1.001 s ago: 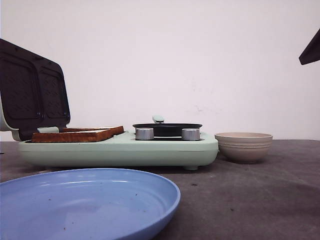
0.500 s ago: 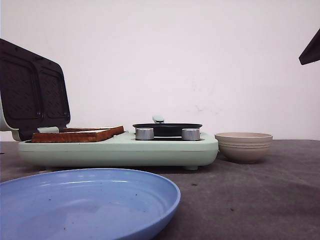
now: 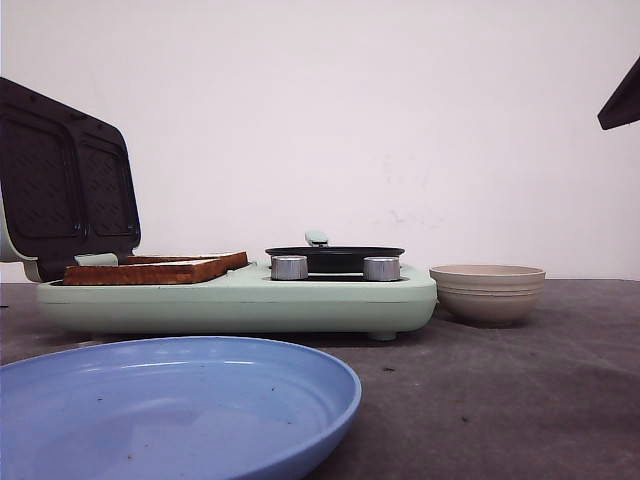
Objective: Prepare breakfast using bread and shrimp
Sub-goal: 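Grasp the grey handle of the press lid with the left gripper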
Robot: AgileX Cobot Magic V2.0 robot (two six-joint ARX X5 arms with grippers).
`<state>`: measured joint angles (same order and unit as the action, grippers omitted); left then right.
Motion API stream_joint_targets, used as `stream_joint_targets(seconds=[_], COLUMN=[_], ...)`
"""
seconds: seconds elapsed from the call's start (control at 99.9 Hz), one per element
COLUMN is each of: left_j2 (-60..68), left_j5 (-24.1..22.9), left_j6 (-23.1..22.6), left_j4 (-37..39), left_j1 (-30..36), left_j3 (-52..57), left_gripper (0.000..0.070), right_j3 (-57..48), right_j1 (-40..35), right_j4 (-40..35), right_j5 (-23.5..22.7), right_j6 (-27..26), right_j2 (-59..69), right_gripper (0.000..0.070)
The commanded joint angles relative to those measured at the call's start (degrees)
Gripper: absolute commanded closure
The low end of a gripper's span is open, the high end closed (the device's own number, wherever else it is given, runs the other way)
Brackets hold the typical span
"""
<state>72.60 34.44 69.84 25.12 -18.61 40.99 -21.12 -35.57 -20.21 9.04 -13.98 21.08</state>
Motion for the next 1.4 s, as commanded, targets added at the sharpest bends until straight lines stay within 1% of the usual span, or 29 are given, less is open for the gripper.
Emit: stream_joint_targets(seconds=[0.0,0.05,0.08,0.27,0.3,0.33,0.611,0.761,0.931,1.031,1.061,1.131,1.191,1.341,1.391], left_j2=[0.63,0.72,0.74,0.94,0.94,0.96,2.27,3.61,4.74,5.14,5.16,5.16,5.16,5.16,5.16], left_j5=[-0.15,-0.15,-0.17,-0.22,-0.22,-0.24,-0.46,0.92,0.52,0.52,0.52,0.5,0.5,0.44,0.42], left_j6=[-0.31,-0.37,-0.39,-0.5,-0.72,-0.94,-1.51,-1.07,-0.04,0.26,0.24,0.2,0.15,0.07,-0.15], left_j4=[0.63,0.63,0.63,0.66,0.63,0.66,0.81,3.91,6.21,6.19,6.19,6.32,6.75,7.39,7.39], left_j1=[-0.13,-0.13,-0.13,-0.13,-0.11,-0.11,-0.11,0.28,0.76,0.76,0.76,0.74,0.74,0.74,0.74], left_j3=[0.87,0.87,0.87,0.87,0.87,0.87,0.87,0.87,0.87,0.92,0.92,0.92,0.92,0.92,0.94], left_gripper=[0.0321,0.0333,0.0359,0.0371,0.0396,0.0404,0.0403,0.0399,0.0398,0.0403,0.0415,0.0476,0.0514,0.0579,0.0627], right_j3=[-0.2,-0.2,-0.2,-0.2,-0.2,-0.2,-0.2,-0.2,-0.2,-0.2,-0.2,-0.2,-0.2,-0.2,-0.2], right_j1=[-0.35,-0.35,-0.35,-0.35,-0.35,-0.35,-0.35,-0.35,-0.35,-0.35,-0.35,-0.35,-0.35,-0.35,-0.35], right_j4=[0.9,0.9,0.9,0.9,0.9,0.9,0.87,0.87,0.87,0.87,0.87,0.87,0.87,0.87,0.87], right_j5=[0.02,0.02,0.02,0.0,0.0,0.0,0.0,0.0,0.0,0.0,0.0,0.0,0.02,0.02,0.02], right_j6=[-0.81,-0.81,-0.81,-0.83,-0.83,-0.83,-0.83,-0.83,-0.83,-0.83,-0.83,-0.83,-0.83,-0.83,-0.83], right_j2=[0.13,0.13,0.13,0.13,0.13,0.13,0.13,0.13,0.13,0.13,0.13,0.13,0.13,0.13,0.13], right_gripper=[0.0372,0.0372,0.0372,0.0372,0.0372,0.0372,0.0372,0.0372,0.0372,0.0372,0.0372,0.0372,0.0372,0.0372,0.0372])
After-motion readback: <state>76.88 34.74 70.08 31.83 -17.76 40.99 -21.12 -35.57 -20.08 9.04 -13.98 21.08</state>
